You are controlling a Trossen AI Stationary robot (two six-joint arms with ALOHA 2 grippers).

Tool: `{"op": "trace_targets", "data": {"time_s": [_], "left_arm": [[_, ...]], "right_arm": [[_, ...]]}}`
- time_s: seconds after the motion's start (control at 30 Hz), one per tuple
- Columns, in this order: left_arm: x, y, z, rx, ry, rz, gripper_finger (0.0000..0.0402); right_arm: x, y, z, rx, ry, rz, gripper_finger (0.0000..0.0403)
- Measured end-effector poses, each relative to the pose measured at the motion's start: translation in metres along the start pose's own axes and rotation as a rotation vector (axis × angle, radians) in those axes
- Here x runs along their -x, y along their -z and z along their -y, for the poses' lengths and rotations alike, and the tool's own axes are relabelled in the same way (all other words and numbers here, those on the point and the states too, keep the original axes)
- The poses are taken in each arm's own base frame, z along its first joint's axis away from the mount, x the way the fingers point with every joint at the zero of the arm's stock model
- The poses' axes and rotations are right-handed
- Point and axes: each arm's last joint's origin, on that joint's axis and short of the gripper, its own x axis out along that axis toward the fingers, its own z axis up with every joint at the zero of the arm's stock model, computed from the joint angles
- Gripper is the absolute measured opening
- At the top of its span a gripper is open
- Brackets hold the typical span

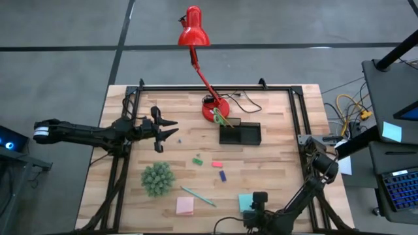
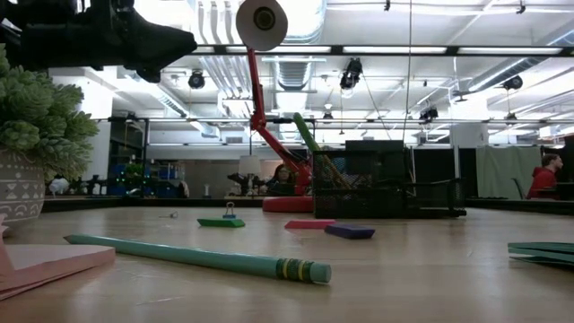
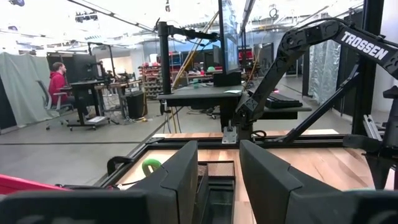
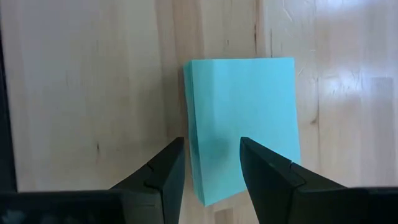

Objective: Pick and place office supplies into organizer
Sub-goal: Put the top blue sticky note into the right compartment of the desk organizer

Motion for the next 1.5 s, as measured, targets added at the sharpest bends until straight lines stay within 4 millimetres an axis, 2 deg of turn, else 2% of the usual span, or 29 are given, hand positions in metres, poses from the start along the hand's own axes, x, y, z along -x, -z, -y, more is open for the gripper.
{"op": "trace_targets", "data": {"time_s": [0.8,1.03,1.33,1.5], "left_arm": [[0.0,0.0,0.0,0.0,0.0,0.0,0.0107],[0.0,-0.0001,0.0,0.0,0.0,0.001,0.0107],[0.0,-0.0001,0.0,0.0,0.0,0.001,0.0107],[0.0,-0.0001,0.0,0.0,0.0,0.001,0.0107]], "right_arm": [[-0.0057,0.0026,-0.0015,0.048,0.0,-0.03,0.0138],[-0.0058,0.0031,-0.0019,0.053,-0.013,-0.046,0.0103],[-0.0058,0.0035,-0.0024,0.048,-0.044,-0.079,0.0017],[-0.0059,0.0036,-0.0027,0.047,-0.051,-0.084,0.0009]]}}
